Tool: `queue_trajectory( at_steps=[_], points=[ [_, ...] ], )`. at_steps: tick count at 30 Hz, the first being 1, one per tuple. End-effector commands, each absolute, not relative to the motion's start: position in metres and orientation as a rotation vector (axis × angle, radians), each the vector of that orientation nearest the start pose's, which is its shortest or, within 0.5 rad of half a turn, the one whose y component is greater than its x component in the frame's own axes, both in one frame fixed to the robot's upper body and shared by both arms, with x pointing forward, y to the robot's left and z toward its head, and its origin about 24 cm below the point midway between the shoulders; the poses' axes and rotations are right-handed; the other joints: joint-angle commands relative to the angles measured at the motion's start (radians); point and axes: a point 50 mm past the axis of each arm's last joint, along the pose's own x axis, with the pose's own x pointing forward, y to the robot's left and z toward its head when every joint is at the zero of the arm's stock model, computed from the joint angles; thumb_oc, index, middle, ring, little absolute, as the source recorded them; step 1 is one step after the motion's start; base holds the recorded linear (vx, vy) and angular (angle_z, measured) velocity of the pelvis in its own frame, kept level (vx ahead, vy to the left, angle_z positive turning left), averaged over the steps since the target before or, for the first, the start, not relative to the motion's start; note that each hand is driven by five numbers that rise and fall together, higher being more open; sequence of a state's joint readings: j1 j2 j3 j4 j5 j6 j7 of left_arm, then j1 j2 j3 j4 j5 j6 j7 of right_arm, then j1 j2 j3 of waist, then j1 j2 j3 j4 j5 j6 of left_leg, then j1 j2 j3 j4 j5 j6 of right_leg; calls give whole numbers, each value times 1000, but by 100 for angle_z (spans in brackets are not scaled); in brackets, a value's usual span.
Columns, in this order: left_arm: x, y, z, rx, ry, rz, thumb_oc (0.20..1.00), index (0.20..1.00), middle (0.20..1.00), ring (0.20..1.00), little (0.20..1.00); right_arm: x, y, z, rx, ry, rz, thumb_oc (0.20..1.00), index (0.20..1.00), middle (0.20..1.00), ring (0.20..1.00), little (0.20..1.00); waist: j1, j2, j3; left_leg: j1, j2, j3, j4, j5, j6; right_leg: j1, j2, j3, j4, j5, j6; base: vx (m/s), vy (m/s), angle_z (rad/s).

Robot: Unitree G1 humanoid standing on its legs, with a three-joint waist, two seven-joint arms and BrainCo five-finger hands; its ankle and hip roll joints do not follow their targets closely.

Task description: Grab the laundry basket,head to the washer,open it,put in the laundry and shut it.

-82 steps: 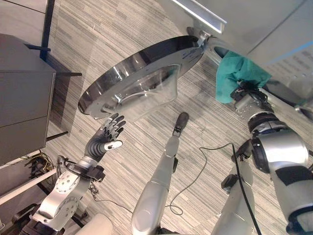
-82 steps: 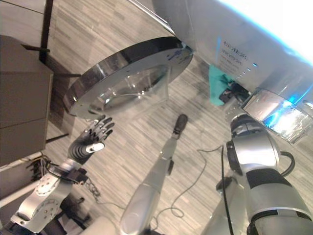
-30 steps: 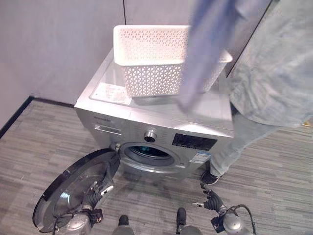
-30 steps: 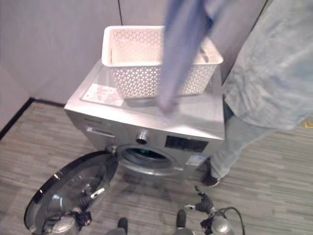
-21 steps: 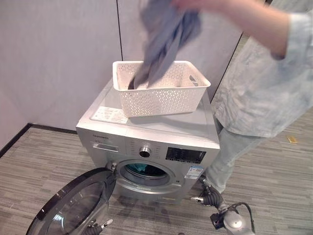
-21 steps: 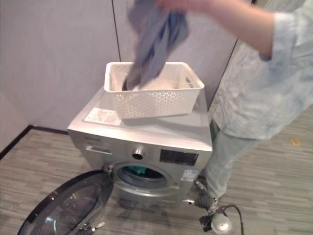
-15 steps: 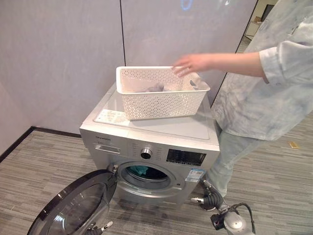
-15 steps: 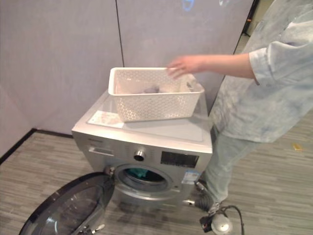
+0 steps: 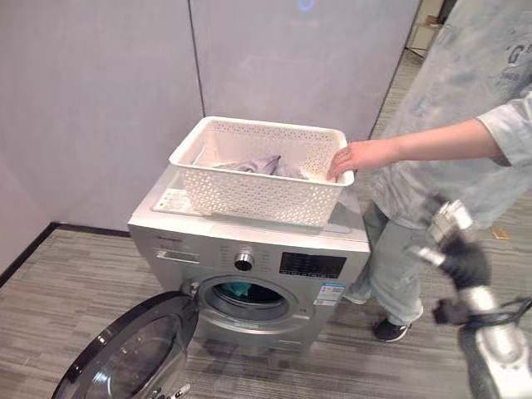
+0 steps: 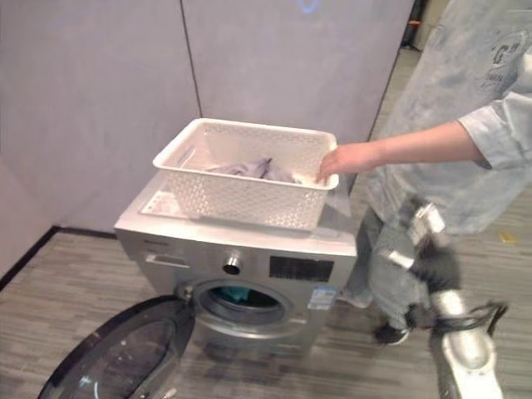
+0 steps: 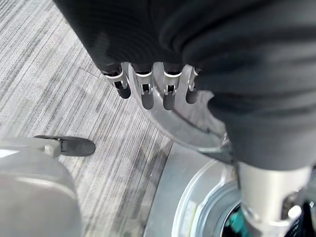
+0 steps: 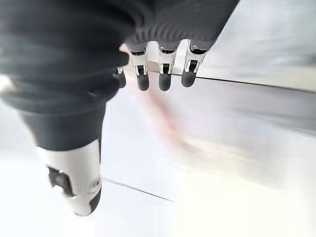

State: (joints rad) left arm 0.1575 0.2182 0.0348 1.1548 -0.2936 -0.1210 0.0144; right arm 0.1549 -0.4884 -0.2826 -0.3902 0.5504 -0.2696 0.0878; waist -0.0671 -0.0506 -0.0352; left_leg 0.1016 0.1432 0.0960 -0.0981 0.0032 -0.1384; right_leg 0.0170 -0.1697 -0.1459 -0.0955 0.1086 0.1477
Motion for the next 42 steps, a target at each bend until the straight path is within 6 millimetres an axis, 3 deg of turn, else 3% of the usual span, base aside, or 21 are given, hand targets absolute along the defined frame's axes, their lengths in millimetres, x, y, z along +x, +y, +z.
queue_trajectory(
  at_steps=[1,2,4,8,10,12,13,14,15,17,18,20,22,23,25,27,37,42],
  points=[
    [78,251,-157,24,1109,308,1000,1000,1000,1000,1000,200,-261,224,-2,-892,54,1000,1000,1000,1000,1000,42,-6,27,1,-10,-4,32,-80,34,24,-30,-13,92,-134,52,0,0,0],
    [78,250,-157,23,1108,307,1000,1000,1000,1000,1000,200,-262,225,-2,-893,54,1000,1000,1000,1000,1000,42,-5,28,1,-9,-4,32,-80,34,24,-30,-12,92,-134,52,0,0,0],
    [78,248,-158,53,1125,266,1000,1000,1000,1000,1000,213,-259,254,3,-966,118,1000,1000,1000,1000,1000,63,-24,20,-2,-5,-8,35,-79,29,28,-28,-16,93,-135,51,-4,-1,7],
    [70,244,-160,62,1156,226,1000,1000,1000,1000,1000,232,-246,289,9,-996,266,1000,1000,1000,1000,1000,93,-54,10,-5,2,-16,34,-76,23,35,-23,-26,89,-137,47,-1,-19,2],
    [67,248,-159,68,1164,224,1000,1000,1000,1000,1000,249,-241,316,-178,-983,237,1000,1000,1000,1000,1000,109,-70,7,-7,4,-19,32,-73,20,37,-23,-31,86,-134,45,0,0,0],
    [66,253,-158,79,1164,227,1000,1000,1000,1000,1000,271,-232,342,-498,-924,195,1000,1000,1000,1000,1000,126,-81,14,-4,9,-18,32,-73,16,43,-20,-34,83,-134,43,0,0,0],
    [66,252,-158,73,1163,229,1000,1000,1000,1000,1000,272,-230,343,-500,-926,201,1000,1000,1000,1000,1000,121,-78,13,-8,8,-18,32,-70,16,40,-21,-34,82,-132,43,0,0,0],
    [66,255,-157,74,1162,235,1000,1000,1000,1000,1000,289,-229,355,-680,-860,154,1000,1000,1000,1000,1000,129,-86,15,-9,9,-19,33,-68,14,41,-20,-38,80,-129,41,0,0,0],
    [67,261,-155,66,1150,258,1000,1000,1000,1000,1000,319,-225,373,-963,-757,47,1000,1000,1000,1000,1000,141,-95,20,-15,13,-22,36,-63,13,40,-19,-42,76,-127,37,0,0,0],
    [71,264,-154,61,1137,275,1000,1000,1000,1000,1000,349,-225,379,-1083,-644,-51,1000,1000,1000,1000,1000,156,-101,28,-23,16,-29,38,-58,12,41,-15,-48,72,-128,33,1,4,-5],
    [71,263,-154,56,1136,275,1000,1000,1000,1000,1000,349,-223,381,-1086,-647,-48,1000,1000,1000,1000,1000,152,-97,29,-23,16,-29,39,-59,12,41,-15,-48,72,-128,33,0,0,0],
    [77,265,-152,53,1118,289,1000,1000,1000,1000,1000,374,-221,378,-1134,-554,-131,1000,1000,1000,1000,1000,167,-101,38,-38,19,-44,47,-55,13,40,-11,-55,71,-130,29,-4,-14,10],
    [83,268,-150,64,1089,288,1000,1000,1000,1000,1000,395,-225,362,-1272,-404,-213,1000,1000,1000,1000,1000,196,-108,50,-64,22,-66,56,-51,13,38,-3,-68,66,-134,24,-3,-33,21],
    [83,268,-150,63,1090,289,1000,1000,1000,1000,1000,396,-224,362,-1273,-405,-213,1000,1000,1000,1000,1000,194,-108,50,-65,22,-67,57,-52,13,38,-3,-69,66,-135,24,9,-31,42],
    [89,272,-147,79,1069,291,1000,1000,1000,1000,1000,408,-237,334,-1311,-253,-256,1000,1000,1000,1000,1000,224,-116,63,-98,21,-92,66,-47,13,31,3,-86,62,-138,20,-13,-52,51],
    [93,275,-144,87,1052,285,1000,1000,1000,1000,1000,412,-244,316,-1326,-162,-251,1000,1000,1000,1000,1000,250,-124,89,-145,21,-122,76,-35,12,18,11,-107,58,-143,14,-49,-68,39],
    [89,275,-145,79,1059,274,1000,1000,1000,1000,1000,416,-242,282,-1437,-49,-106,1000,1000,1000,1000,1000,267,-132,130,-181,27,-143,73,-21,12,-10,24,-117,55,-147,6,-9,-10,11],
    [93,277,-143,57,1029,289,1000,1000,1000,1000,1000,415,-245,278,-1435,-32,-80,1000,1000,1000,1000,1000,279,-135,145,-187,31,-143,71,-15,12,-23,26,-115,58,-145,6,-2,-5,-1]
  ],
)
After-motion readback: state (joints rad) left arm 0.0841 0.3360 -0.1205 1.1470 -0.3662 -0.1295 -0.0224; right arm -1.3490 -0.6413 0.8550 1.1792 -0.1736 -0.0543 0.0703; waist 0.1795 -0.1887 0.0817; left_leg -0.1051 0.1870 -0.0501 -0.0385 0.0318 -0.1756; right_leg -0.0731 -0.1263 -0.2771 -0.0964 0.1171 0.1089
